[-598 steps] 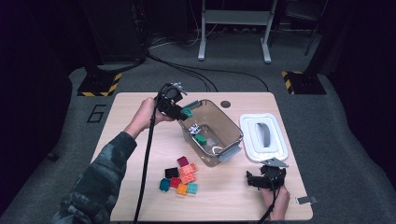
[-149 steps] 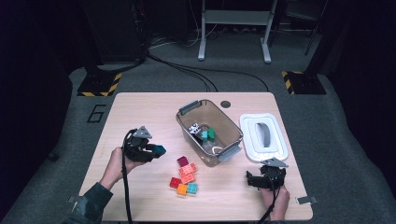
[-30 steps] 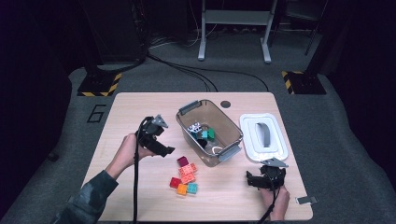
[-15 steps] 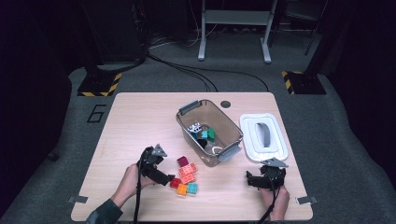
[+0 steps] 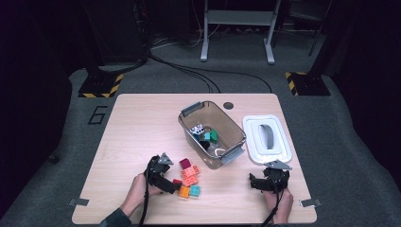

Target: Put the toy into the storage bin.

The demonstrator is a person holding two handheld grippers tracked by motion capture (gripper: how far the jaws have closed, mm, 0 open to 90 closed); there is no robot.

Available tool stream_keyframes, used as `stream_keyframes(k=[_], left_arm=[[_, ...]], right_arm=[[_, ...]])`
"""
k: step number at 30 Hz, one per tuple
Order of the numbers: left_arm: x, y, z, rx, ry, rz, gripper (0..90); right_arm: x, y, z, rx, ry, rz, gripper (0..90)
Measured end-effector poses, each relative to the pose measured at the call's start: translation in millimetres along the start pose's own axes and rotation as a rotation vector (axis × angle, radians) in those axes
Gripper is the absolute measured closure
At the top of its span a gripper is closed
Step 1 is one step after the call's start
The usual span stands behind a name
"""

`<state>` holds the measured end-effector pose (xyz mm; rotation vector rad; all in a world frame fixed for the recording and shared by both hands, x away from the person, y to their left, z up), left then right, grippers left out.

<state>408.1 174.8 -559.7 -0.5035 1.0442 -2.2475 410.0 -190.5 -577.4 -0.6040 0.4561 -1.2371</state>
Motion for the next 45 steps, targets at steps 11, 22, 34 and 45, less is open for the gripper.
stream_keyframes(k=[11,22,34,45], left_arm=[[-10.4,-12.1,-6.0,0.026,-0.042,0.027,0.9],[12.1,-7.6,-15.5,-0.025,0.020,0.056,22.9],[9.8,-11.6,-21.5,0.044,0.027,0.081,58.5],[5.7,-17.0,-19.9,0.047,0.027,0.048,59.0]], right_arm=[[0.0,0.0,0.0,0.000,0.000,0.000,3.0],[0.0,0.0,0.0,0.000,0.000,0.000,3.0],[0.0,0.0,0.0,0.000,0.000,-0.001,3.0],[0.0,0.0,0.0,0.000,0.000,-0.001,3.0]])
Point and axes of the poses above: each handheld gripper's, and its own axes: y roughly forward along the jaws, z roughly out of its top, x roughly to its right, the point moved 7 cm from there along y, roughly forward along the jaws, and after that the axes turned 3 degrees about x, right-handed, at the moved point
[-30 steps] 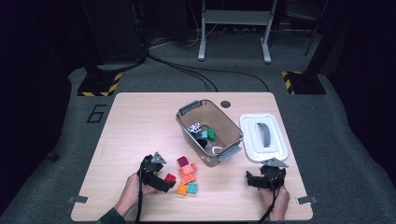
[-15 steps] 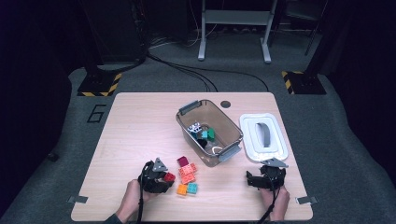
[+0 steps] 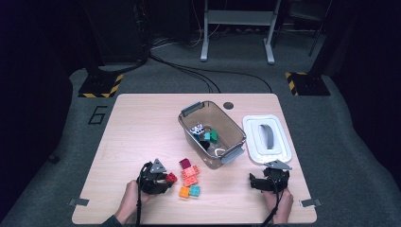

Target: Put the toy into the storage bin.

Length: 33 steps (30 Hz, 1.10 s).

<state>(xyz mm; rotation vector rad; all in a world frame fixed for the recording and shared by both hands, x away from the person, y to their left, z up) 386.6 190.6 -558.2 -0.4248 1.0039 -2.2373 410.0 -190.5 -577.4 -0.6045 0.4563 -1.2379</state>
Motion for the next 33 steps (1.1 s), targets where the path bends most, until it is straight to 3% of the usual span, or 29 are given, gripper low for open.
stream_keyframes(k=[18,33], left_arm=[[-21.2,-24.6,30.7,-0.024,0.034,-0.006,58.9],[-45.9,-38.5,64.3,-0.031,0.038,0.002,58.9]], right_arm=[[0.0,0.0,0.0,0.000,0.000,0.000,3.0],[0.1,0.1,0.0,0.000,-0.001,0.000,3.0]])
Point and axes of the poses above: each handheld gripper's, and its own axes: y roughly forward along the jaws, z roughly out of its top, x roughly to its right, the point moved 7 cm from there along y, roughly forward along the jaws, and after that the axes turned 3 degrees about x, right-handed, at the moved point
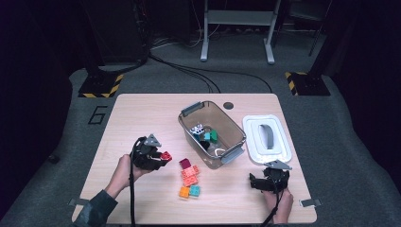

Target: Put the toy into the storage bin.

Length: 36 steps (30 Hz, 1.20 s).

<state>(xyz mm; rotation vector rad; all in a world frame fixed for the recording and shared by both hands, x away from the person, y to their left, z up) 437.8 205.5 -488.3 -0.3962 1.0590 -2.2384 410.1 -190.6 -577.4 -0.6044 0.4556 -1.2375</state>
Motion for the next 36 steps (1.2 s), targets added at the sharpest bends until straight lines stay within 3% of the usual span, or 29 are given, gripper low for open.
stream_keyframes(k=[9,18,36], left_arm=[[-11.7,-7.0,23.7,0.008,0.007,0.016,58.9],[-25.9,-15.1,51.8,-0.023,0.046,0.045,58.9],[-31.9,-20.4,112.7,-0.052,0.090,0.029,58.9]], right_arm=[[0.0,0.0,0.0,0.000,0.000,0.000,3.0],[0.1,0.1,0.1,0.000,-0.001,0.001,2.9],[0.1,0.1,0.1,0.000,-0.001,0.001,2.9]])
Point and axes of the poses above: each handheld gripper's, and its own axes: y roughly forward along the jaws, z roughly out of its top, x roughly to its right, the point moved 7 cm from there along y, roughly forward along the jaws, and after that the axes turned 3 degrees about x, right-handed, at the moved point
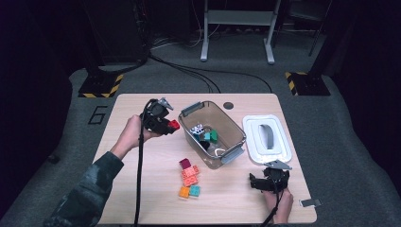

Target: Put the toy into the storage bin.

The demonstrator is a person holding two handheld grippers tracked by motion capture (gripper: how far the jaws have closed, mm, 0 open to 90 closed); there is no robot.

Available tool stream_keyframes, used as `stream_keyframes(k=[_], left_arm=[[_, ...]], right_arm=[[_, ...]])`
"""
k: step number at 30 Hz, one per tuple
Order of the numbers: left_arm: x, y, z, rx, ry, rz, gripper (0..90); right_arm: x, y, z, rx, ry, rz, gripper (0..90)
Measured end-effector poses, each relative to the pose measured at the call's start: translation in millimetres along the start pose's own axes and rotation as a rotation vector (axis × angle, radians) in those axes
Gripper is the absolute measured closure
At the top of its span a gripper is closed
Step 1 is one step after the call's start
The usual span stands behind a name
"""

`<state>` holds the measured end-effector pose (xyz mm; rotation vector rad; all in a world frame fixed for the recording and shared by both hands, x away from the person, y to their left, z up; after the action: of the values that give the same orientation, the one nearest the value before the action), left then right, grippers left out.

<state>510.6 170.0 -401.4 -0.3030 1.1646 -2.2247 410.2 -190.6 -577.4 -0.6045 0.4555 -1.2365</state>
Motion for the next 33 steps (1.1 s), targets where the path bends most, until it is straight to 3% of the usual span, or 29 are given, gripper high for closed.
stream_keyframes(k=[17,28,33], left_arm=[[-5.7,17.2,33.5,-0.110,0.021,-0.022,58.8],[-0.5,37.1,49.0,-0.238,0.055,-0.030,58.8],[1.2,44.3,50.9,-0.280,0.051,-0.046,58.8]], right_arm=[[0.0,0.0,0.0,0.000,0.000,0.000,2.9],[0.1,0.0,0.0,-0.001,-0.001,0.001,2.9],[0.1,0.1,0.0,0.000,-0.002,0.001,2.9]])
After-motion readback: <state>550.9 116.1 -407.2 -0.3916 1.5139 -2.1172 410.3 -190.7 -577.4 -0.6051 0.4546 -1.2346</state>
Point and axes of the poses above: each handheld gripper's, and its own axes: y roughly forward along the jaws, z roughly out of its top, x roughly to its right, the point moved 7 cm from there along y, roughly forward along the jaws, and after that the axes turned 3 degrees about x, right-handed, at the moved point
